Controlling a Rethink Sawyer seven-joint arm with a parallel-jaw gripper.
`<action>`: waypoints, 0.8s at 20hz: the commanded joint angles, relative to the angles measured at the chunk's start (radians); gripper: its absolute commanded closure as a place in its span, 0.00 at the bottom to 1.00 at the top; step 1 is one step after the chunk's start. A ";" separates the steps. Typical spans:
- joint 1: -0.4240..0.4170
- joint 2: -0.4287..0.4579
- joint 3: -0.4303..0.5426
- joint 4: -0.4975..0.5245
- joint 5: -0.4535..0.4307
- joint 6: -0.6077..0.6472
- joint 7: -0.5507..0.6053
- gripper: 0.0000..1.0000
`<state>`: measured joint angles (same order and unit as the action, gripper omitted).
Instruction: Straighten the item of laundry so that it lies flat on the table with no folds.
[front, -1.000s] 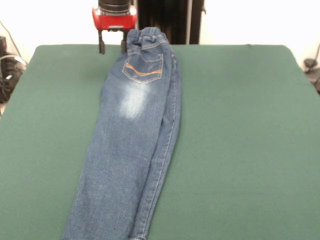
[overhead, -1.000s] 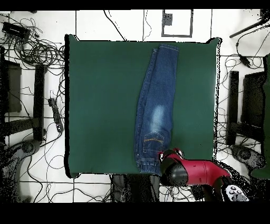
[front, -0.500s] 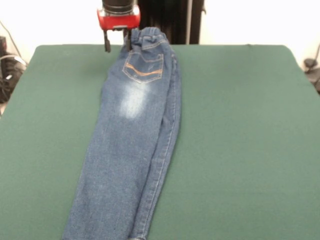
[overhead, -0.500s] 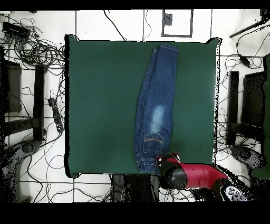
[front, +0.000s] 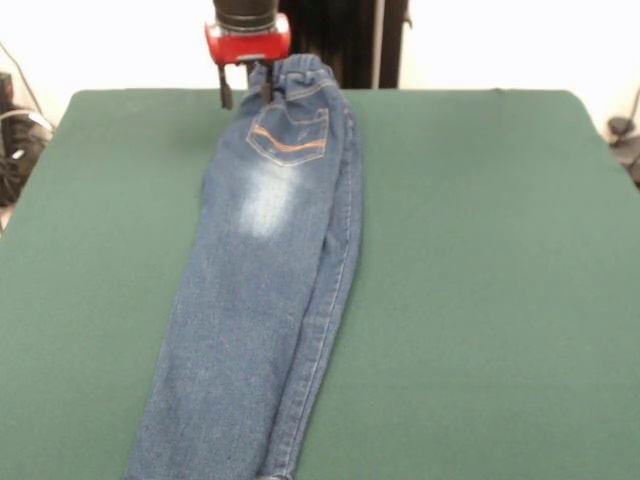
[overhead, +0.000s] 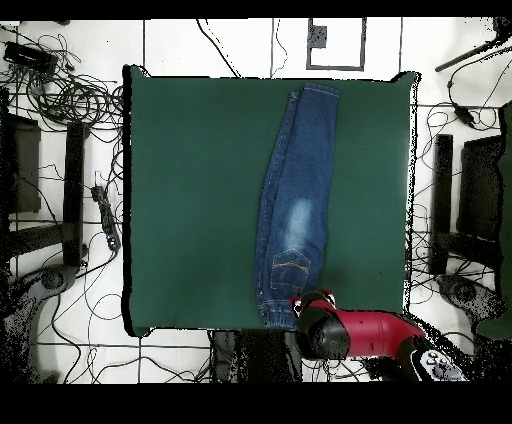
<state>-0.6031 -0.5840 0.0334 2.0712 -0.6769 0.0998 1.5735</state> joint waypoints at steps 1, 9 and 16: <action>0.069 0.102 0.042 -0.050 -0.025 -0.153 0.141 0.00; 0.112 0.187 -0.014 -0.110 -0.016 -0.267 0.136 0.00; 0.146 0.199 -0.063 -0.117 0.020 -0.293 0.144 1.00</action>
<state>-0.5173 -0.4748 -0.0681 2.0552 -0.6777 -0.1317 1.5735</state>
